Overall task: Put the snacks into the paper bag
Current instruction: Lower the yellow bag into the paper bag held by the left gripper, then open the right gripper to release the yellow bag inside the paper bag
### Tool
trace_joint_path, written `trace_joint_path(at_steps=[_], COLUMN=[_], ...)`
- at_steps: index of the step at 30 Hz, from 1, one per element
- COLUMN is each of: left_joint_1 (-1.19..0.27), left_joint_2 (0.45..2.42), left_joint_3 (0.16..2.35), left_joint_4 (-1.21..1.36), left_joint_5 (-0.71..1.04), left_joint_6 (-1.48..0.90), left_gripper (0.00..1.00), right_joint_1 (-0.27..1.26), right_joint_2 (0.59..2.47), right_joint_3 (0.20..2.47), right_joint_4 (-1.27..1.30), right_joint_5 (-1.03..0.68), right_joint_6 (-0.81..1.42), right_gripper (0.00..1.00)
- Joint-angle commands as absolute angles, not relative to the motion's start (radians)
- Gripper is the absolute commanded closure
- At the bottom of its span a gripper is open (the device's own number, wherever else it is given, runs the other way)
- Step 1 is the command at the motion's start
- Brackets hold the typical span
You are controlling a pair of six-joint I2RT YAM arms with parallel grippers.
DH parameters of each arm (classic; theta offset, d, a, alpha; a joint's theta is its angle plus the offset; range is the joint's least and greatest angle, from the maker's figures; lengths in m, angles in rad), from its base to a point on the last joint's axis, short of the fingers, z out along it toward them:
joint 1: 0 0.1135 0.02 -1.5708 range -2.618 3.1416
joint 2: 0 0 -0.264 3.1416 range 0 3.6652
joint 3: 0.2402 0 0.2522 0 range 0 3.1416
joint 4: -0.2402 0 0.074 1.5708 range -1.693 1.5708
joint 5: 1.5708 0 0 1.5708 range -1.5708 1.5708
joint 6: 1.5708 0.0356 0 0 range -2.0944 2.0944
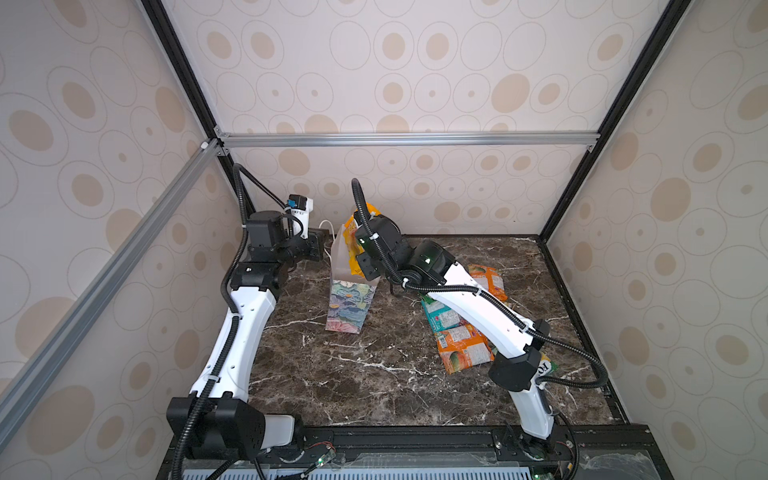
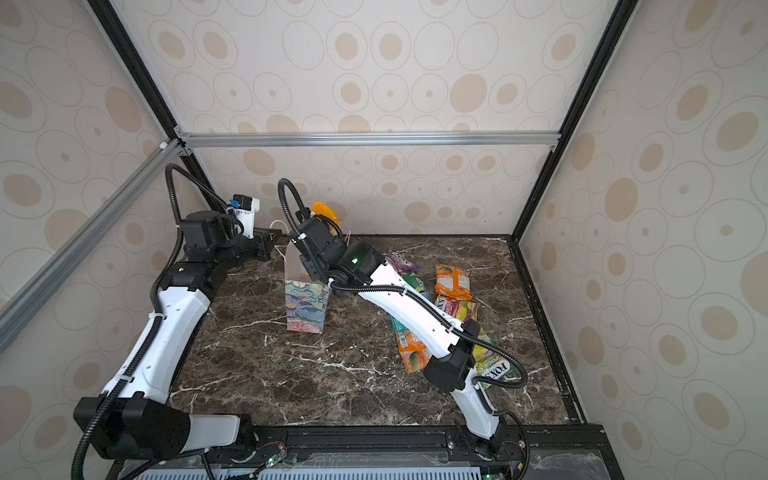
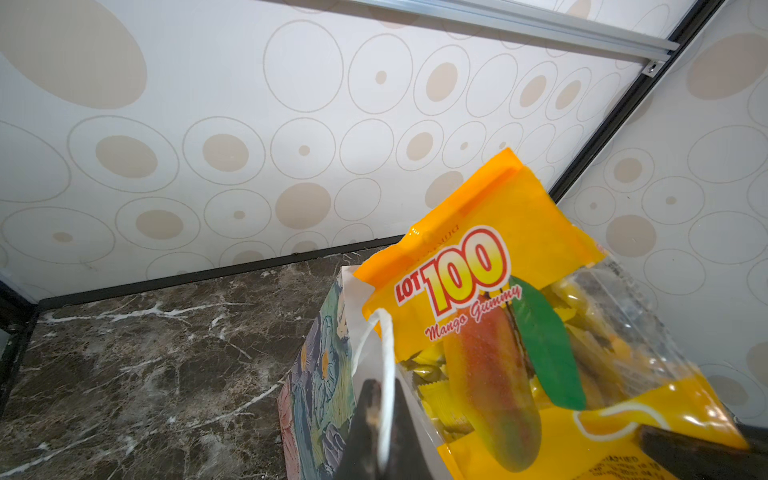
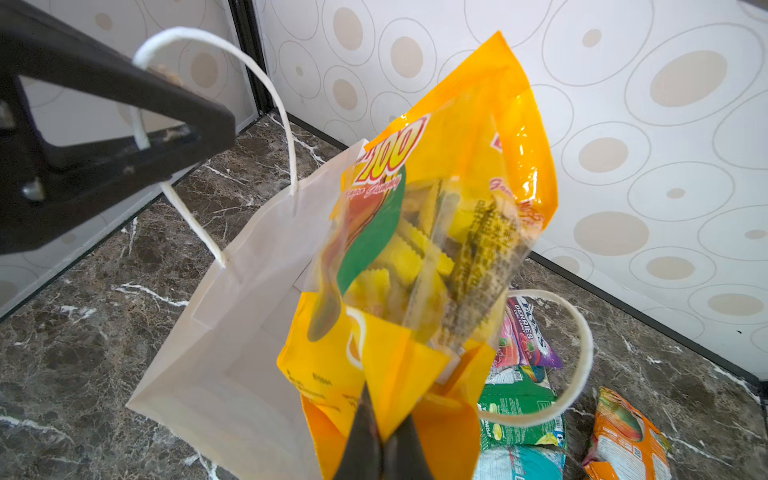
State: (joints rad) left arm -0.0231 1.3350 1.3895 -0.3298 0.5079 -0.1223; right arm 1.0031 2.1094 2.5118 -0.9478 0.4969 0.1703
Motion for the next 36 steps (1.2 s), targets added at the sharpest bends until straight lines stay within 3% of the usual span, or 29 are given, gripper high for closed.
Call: trace_joint_path(at_steps=[1, 23, 31, 36], left_joint_1=[-0.016, -0.016, -0.016, -0.016], left_joint_2=[1.312, 1.307, 1.313, 1.314], left_joint_3=[1.391, 1.390, 1.388, 1.388], left_joint_4=[-0.309, -0.305, -0.304, -0.304], left_joint_5=[0.521, 0.528, 0.528, 0.528], left_joint_6=[-0.102, -0.104, -0.106, -0.106], left_gripper=[1.00, 1.00, 1.00, 1.00], right_joint_1=[1.010, 1.011, 1.010, 1.011], right_joint_2=[2.123, 2.181, 2.186, 2.183], right_joint_3=[2.570, 2.585, 2.581, 2.580], right_joint_4=[-0.894, -0.913, -0.913, -0.912], right_joint_5=[0.549, 0.479, 0.442, 0.431], right_joint_6=[0.157, 0.173, 0.185, 0.186], right_gripper=[1.00, 0.98, 0.88, 0.88])
